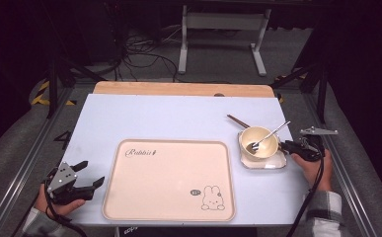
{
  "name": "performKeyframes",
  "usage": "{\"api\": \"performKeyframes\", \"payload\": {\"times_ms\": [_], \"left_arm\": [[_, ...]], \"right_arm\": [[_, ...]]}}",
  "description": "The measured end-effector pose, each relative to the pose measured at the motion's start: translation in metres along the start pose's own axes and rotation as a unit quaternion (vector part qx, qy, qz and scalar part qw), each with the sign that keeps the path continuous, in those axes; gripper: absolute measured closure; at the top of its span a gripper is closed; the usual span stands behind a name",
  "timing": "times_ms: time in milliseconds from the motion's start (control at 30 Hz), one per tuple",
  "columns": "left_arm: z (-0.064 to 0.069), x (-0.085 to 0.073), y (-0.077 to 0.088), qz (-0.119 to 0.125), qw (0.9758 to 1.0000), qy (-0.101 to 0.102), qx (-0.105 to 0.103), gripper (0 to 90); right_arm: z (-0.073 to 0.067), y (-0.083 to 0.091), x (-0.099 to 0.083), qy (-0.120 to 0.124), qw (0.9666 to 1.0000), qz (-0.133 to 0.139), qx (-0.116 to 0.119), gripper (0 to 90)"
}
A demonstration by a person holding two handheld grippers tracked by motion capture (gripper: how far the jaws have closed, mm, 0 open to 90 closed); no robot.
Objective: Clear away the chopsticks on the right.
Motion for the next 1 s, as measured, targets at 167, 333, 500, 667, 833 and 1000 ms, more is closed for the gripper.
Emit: {"api": "performKeyframes", "payload": {"times_ms": [167,333,500,667,833,1000], "left_arm": [[0.0,0.0,-0.001,-0.001,1.0,0.001,0.0,20.5],[0.0,0.0,0.0,-0.001,1.0,0.001,0.0,20.5],[0.0,0.001,0.0,0.002,1.0,0.001,0.001,20.5],[-0.001,0.001,0.001,0.003,1.0,0.001,0.002,20.5],[-0.001,0.001,0.002,0.007,1.0,0.003,0.003,20.5],[-0.001,0.002,0.002,0.008,1.0,0.004,0.004,20.5]], "right_arm": [[-0.001,-0.006,-0.002,-0.001,0.9997,-0.007,0.023,82.1],[-0.002,-0.005,-0.001,-0.002,0.9997,-0.004,0.025,84.9],[-0.002,-0.002,0.001,0.002,0.9998,0.004,0.018,85.1],[0.003,0.005,0.002,0.003,0.9999,0.01,0.002,85.2],[0.012,0.016,0.005,-0.018,0.999,0.039,-0.012,85.2],[0.017,0.032,0.013,-0.036,0.996,0.076,-0.029,85.2]]}}
Point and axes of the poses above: each handheld gripper's, and its own axes: y roughly backward along the jaws, x roughly out of its top, z roughly to its right, the point moved 7 cm from there along -y, roughly forward along the jaws, and after that the axes turned 4 degrees about -x, right-handed, at the moved point
